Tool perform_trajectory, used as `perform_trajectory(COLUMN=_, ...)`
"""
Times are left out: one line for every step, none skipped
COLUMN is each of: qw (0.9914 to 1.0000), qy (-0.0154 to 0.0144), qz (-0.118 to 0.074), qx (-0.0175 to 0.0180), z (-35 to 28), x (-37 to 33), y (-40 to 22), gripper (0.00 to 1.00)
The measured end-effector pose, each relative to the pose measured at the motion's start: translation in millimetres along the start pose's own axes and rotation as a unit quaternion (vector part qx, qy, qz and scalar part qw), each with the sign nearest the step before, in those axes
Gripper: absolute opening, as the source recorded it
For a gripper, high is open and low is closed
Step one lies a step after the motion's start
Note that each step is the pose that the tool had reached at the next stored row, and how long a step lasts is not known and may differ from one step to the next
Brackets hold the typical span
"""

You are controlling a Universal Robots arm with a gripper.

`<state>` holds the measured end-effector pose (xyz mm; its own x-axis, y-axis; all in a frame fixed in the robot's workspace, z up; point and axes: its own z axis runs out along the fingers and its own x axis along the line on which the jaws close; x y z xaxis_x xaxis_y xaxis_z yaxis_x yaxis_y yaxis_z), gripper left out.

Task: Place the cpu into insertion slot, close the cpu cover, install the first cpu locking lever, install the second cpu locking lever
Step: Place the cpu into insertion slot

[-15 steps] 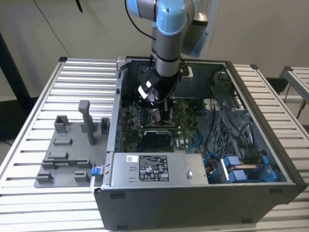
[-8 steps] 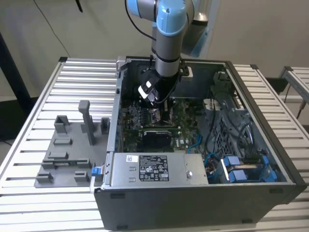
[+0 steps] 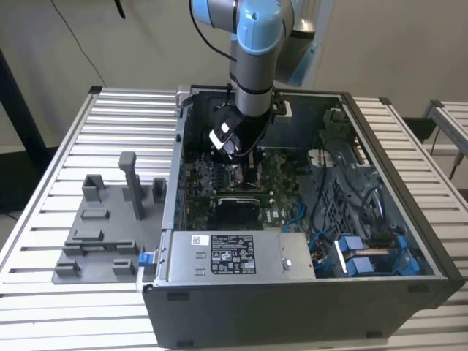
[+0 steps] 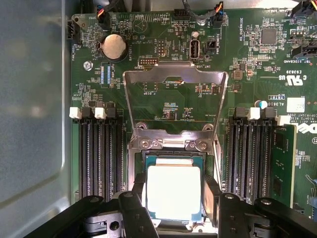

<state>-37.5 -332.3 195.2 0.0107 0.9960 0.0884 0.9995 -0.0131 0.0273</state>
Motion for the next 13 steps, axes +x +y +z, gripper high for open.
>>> perform_trajectory(qw=1.0, qy=0.0, qz=0.0, qx=0.0, z=0.0, x=0.0, y=0.0, gripper=0.55)
perform_trajectory(qw=1.0, qy=0.0, qz=0.0, qx=0.0, z=0.0, x=0.0, y=0.0, gripper=0.55)
perform_trajectory(qw=1.0, qy=0.0, qz=0.0, qx=0.0, z=0.0, x=0.0, y=0.0, gripper=0.55)
perform_trajectory(qw=1.0, qy=0.0, qz=0.0, qx=0.0, z=0.0, x=0.0, y=0.0, gripper=0.55)
perform_trajectory(qw=1.0, qy=0.0, qz=0.0, qx=0.0, z=0.0, x=0.0, y=0.0, gripper=0.55)
perform_trajectory(qw=1.0, qy=0.0, qz=0.0, qx=0.0, z=0.0, x=0.0, y=0.0, gripper=0.55)
perform_trajectory(qw=1.0, qy=0.0, qz=0.0, qx=0.0, z=0.0, x=0.0, y=0.0, gripper=0.55)
perform_trajectory(qw=1.0, qy=0.0, qz=0.0, qx=0.0001, z=0.0, x=0.0, y=0.1, gripper=0.55)
perform_trajectory(qw=1.0, qy=0.0, qz=0.0, qx=0.0001, z=0.0, x=-0.1, y=0.2, gripper=0.55)
perform_trajectory(qw=1.0, qy=0.0, qz=0.0, qx=0.0, z=0.0, x=-0.1, y=0.3, gripper=0.55)
perform_trajectory(qw=1.0, qy=0.0, qz=0.0, qx=0.0, z=0.0, x=-0.1, y=0.3, gripper=0.55)
perform_trajectory(qw=1.0, qy=0.0, qz=0.0, qx=0.0, z=0.0, x=-0.1, y=0.4, gripper=0.55)
perform_trajectory(qw=1.0, qy=0.0, qz=0.0, qx=0.0, z=0.0, x=-0.1, y=0.5, gripper=0.55)
